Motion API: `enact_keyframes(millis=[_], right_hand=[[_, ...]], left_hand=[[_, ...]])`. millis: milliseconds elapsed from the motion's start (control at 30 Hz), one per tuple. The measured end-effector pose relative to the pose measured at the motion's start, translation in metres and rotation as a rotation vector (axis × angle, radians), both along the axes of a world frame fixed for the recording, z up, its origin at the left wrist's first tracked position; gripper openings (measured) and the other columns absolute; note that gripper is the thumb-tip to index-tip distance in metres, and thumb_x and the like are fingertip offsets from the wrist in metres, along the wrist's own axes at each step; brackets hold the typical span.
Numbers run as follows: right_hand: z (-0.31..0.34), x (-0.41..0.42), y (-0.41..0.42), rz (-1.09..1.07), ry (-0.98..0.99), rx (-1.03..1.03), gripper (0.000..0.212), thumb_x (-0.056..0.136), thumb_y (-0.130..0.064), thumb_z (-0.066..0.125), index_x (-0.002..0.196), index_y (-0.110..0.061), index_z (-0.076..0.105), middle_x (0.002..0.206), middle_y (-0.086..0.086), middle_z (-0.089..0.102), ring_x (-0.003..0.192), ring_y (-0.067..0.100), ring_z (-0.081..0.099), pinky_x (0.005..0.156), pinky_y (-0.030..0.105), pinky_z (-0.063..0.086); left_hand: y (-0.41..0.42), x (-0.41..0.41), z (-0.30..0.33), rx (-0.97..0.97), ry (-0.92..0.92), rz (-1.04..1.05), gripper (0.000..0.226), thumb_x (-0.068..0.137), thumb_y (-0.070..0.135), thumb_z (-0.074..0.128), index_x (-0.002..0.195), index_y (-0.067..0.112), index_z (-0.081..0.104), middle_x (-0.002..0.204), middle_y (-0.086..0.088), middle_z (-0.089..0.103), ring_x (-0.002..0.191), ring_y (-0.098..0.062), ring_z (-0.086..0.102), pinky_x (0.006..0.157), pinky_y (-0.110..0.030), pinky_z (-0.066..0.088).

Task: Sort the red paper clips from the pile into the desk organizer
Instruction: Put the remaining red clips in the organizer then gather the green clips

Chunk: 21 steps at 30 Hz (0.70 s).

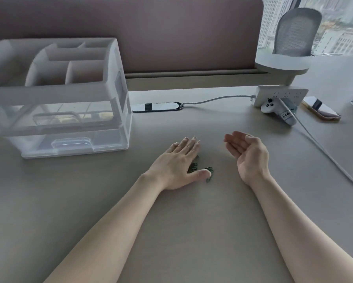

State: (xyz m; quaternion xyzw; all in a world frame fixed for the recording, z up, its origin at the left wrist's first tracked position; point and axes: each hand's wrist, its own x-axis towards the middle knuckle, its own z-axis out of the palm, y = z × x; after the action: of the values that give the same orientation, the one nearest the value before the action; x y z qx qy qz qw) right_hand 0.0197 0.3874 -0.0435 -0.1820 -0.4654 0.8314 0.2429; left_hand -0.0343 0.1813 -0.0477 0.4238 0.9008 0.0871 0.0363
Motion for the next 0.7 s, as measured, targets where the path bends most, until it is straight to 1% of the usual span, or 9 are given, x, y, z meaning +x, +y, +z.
enact_keyframes(millis=[100, 167, 267, 333, 400, 467, 533, 633, 700], right_hand=[[0.001, -0.006, 0.005, -0.072, 0.008, -0.09, 0.032, 0.095, -0.009, 0.031, 0.098, 0.004, 0.06, 0.102, 0.031, 0.066, 0.108, 0.043, 0.064, 0.093, 0.04, 0.055], [0.002, -0.009, 0.007, -0.093, 0.008, -0.103, 0.032, 0.096, -0.01, 0.031, 0.099, 0.004, 0.059, 0.1, 0.03, 0.067, 0.105, 0.041, 0.065, 0.093, 0.041, 0.055], [0.002, -0.01, 0.011, -0.101, 0.011, -0.144, 0.032, 0.095, -0.01, 0.031, 0.101, 0.005, 0.058, 0.097, 0.029, 0.068, 0.102, 0.041, 0.066, 0.09, 0.039, 0.056], [0.001, -0.01, 0.012, -0.092, 0.008, -0.162, 0.031, 0.095, -0.01, 0.031, 0.1, 0.005, 0.058, 0.091, 0.027, 0.071, 0.102, 0.041, 0.066, 0.086, 0.037, 0.057], [0.0, -0.008, 0.011, -0.079, 0.001, -0.148, 0.03, 0.095, -0.01, 0.032, 0.097, 0.004, 0.059, 0.085, 0.024, 0.072, 0.101, 0.042, 0.067, 0.081, 0.035, 0.058], [0.0, -0.005, 0.008, -0.061, -0.005, -0.112, 0.03, 0.095, -0.009, 0.032, 0.094, 0.003, 0.059, 0.085, 0.025, 0.072, 0.097, 0.041, 0.068, 0.078, 0.034, 0.058], [0.0, -0.002, 0.005, -0.041, -0.009, -0.072, 0.029, 0.094, -0.009, 0.034, 0.092, 0.003, 0.06, 0.083, 0.025, 0.072, 0.093, 0.04, 0.069, 0.076, 0.033, 0.058], [0.001, 0.001, 0.003, -0.019, -0.018, -0.057, 0.028, 0.094, -0.009, 0.034, 0.091, 0.003, 0.06, 0.079, 0.023, 0.073, 0.089, 0.04, 0.069, 0.072, 0.032, 0.059], [0.002, 0.003, 0.003, -0.014, -0.023, -0.062, 0.028, 0.094, -0.008, 0.034, 0.091, 0.003, 0.06, 0.077, 0.022, 0.073, 0.087, 0.04, 0.069, 0.07, 0.031, 0.059]], left_hand=[[0.015, 0.008, -0.002, 0.042, -0.025, -0.019, 0.108, 0.075, 0.09, 0.018, 0.155, 0.019, 0.0, 0.163, 0.006, -0.005, 0.148, -0.006, -0.011, 0.121, -0.033, 0.001], [0.022, 0.015, -0.003, 0.112, -0.056, 0.029, 0.106, 0.075, 0.088, 0.028, 0.155, 0.02, 0.014, 0.164, 0.005, 0.002, 0.149, -0.008, -0.005, 0.121, -0.032, 0.002], [0.025, 0.022, -0.008, 0.328, -0.107, 0.089, 0.064, 0.091, 0.063, 0.046, 0.144, 0.026, 0.045, 0.159, 0.007, 0.027, 0.147, -0.007, 0.014, 0.119, -0.031, 0.019], [0.019, 0.023, -0.013, 0.467, -0.145, 0.097, 0.038, 0.095, 0.044, 0.054, 0.129, 0.029, 0.061, 0.148, 0.012, 0.044, 0.141, -0.004, 0.03, 0.111, -0.035, 0.036], [0.011, 0.024, -0.017, 0.564, -0.142, 0.068, 0.023, 0.094, 0.031, 0.06, 0.114, 0.027, 0.072, 0.132, 0.013, 0.059, 0.128, -0.004, 0.047, 0.101, -0.034, 0.044], [0.002, 0.027, -0.017, 0.604, -0.087, 0.027, 0.014, 0.092, 0.023, 0.064, 0.101, 0.024, 0.075, 0.115, 0.013, 0.066, 0.11, -0.006, 0.055, 0.092, -0.031, 0.048], [-0.009, 0.031, -0.014, 0.61, -0.044, -0.008, 0.011, 0.091, 0.019, 0.065, 0.096, 0.02, 0.074, 0.106, 0.012, 0.066, 0.102, -0.008, 0.055, 0.089, -0.029, 0.047], [-0.026, 0.038, -0.008, 0.622, -0.074, -0.05, 0.014, 0.091, 0.024, 0.065, 0.103, 0.02, 0.071, 0.109, 0.013, 0.065, 0.106, -0.005, 0.055, 0.092, -0.024, 0.044], [-0.036, 0.041, -0.004, 0.644, -0.118, -0.03, 0.027, 0.088, 0.034, 0.069, 0.113, 0.023, 0.068, 0.118, 0.015, 0.062, 0.116, -0.003, 0.052, 0.098, -0.019, 0.039]])
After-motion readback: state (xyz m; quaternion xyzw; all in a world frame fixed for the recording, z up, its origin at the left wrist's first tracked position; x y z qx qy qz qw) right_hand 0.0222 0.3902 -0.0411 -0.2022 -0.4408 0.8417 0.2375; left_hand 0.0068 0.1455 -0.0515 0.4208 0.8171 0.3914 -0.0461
